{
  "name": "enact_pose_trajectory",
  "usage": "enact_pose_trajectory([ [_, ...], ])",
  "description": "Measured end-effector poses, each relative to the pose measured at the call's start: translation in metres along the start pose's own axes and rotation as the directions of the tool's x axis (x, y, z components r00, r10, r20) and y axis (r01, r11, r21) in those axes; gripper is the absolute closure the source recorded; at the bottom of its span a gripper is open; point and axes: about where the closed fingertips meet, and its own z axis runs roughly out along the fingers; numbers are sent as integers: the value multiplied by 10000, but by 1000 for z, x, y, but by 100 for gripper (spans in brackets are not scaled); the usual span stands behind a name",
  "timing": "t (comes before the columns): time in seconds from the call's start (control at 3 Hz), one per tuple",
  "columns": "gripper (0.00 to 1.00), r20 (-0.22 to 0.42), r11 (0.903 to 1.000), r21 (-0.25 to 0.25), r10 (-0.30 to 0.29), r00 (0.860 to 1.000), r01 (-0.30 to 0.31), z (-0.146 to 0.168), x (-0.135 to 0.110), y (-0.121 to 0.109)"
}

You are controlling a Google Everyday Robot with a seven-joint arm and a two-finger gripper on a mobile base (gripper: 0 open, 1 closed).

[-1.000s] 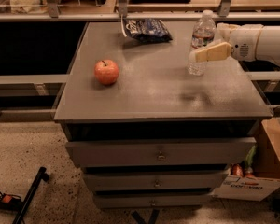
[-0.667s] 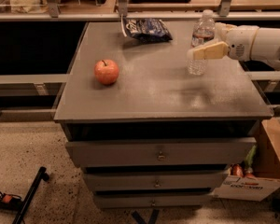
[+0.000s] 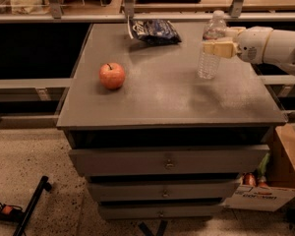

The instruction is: Move water bottle near apple

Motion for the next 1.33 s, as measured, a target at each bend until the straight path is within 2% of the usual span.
enact_pose_trajectory([
  [0.33,64,68,9997,251,-69,10000,67,-9,-2,-4],
  [0.67,88,201,9991,352,-230,9995,223,-17,-14,-6],
  [1.0,100,715,9993,-159,-329,9969,341,-12,-38,1],
  [1.33,100,1045,9910,-1197,-479,9934,604,11,-59,16],
])
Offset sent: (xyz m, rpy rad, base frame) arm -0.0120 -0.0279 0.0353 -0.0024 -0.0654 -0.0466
